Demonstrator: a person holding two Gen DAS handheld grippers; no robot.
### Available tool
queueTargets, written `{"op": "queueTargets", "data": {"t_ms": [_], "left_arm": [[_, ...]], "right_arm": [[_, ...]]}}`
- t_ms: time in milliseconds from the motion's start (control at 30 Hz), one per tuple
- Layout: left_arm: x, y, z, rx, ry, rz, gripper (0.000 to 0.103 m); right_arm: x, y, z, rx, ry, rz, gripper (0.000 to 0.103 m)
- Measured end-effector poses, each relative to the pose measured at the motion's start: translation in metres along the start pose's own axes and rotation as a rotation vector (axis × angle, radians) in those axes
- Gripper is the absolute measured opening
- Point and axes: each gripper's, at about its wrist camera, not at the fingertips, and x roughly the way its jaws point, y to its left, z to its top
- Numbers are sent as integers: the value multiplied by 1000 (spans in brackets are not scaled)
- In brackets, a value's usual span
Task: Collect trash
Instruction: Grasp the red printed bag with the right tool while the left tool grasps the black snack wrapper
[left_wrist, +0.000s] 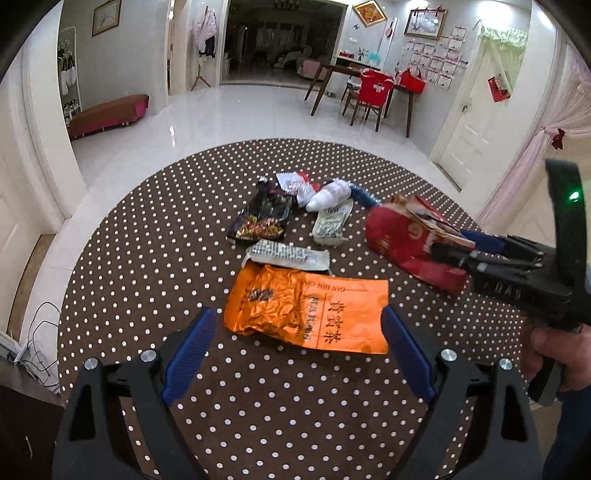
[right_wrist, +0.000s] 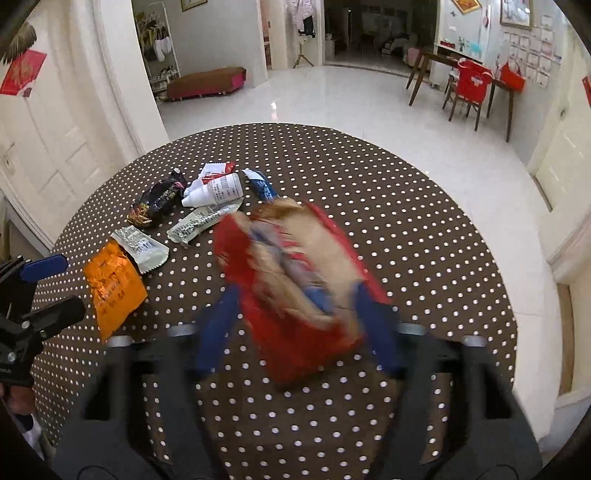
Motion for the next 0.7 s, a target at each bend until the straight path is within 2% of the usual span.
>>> {"op": "queueTargets", "data": {"t_ms": [33,100,367,400,433,467,567,600,633,700], "left_arm": [[3,1,0,-3,4,2,89],[7,3,1,-5,8,12,89],[20,8,6,-11,21,46,89],[21,9,6,-14,22,47,89],[22,10,7,-17,22,50,89],[23,11,7,-20,23,53,89],[26,15,8,-31,25,61,89],[27,15,8,-34,26,63,89],[29,17,9,-38,29,65,89],[33,19,10,-42,33,70,89]], "right_arm": [[-2,-3,0,13,0,27,31],[-3,-6,0,23,7,64,27],[-6,-7,-1,33,-2,94,27],[-6,-7,0,33,-3,92,32],[-5,-7,1,33,-7,91,46],[-5,-8,2,35,-15,88,52],[-4,-8,6,32,-24,89,53],[-2,-6,7,29,-23,93,50],[2,-4,9,20,-19,95,30],[7,0,10,12,-3,87,24]]}}
